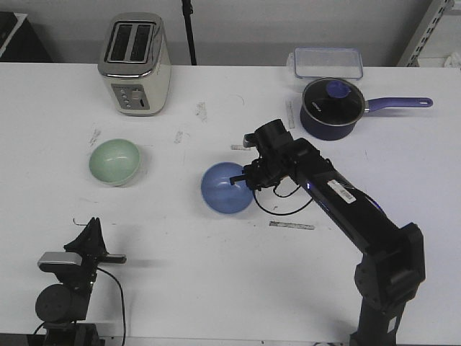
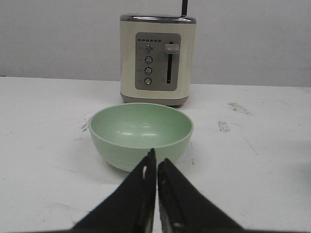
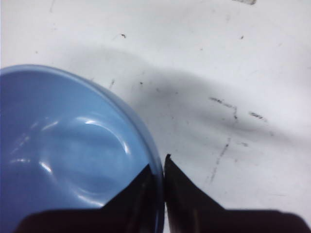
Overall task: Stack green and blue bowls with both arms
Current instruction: 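Drag the blue bowl with the right gripper toward the table center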
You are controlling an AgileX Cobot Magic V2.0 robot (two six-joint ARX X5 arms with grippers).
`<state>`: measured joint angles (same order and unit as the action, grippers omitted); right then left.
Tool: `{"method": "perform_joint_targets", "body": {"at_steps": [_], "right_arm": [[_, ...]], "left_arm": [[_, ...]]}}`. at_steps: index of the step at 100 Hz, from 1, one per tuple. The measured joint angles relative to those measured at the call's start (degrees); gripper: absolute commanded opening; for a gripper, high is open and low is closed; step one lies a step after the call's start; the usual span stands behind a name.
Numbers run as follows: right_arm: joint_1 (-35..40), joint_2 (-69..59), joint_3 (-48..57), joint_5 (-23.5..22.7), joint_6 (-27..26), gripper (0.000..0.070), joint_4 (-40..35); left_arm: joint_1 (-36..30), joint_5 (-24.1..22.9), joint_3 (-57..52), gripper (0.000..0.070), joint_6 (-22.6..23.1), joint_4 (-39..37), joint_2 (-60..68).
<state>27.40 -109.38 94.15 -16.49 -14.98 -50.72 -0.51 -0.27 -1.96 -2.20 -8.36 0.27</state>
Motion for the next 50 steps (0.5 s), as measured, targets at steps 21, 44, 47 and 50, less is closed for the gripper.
{"method": "perform_joint_targets", "body": {"at_steps": [21, 44, 47, 50], "right_arm": [[0.04, -2.14, 0.0, 0.24, -0.76, 0.0003, 0.31], [-0.04, -2.14, 0.0, 0.42, -1.79, 0.0135, 1.03], [-0.07, -2.14, 0.0, 0.39, -1.99, 0.0165, 1.03], [-0.04, -2.14, 0.0, 0.39, -2.1, 0.0177, 1.03]], "left_arm": [[0.0, 0.0, 0.0, 0.0001, 0.0, 0.0, 0.0], [0.0, 0.0, 0.0, 0.0001, 0.0, 0.0, 0.0], [0.0, 0.0, 0.0, 0.0001, 0.0, 0.0, 0.0], [0.0, 0.0, 0.0, 0.0001, 0.0, 0.0, 0.0]]}}
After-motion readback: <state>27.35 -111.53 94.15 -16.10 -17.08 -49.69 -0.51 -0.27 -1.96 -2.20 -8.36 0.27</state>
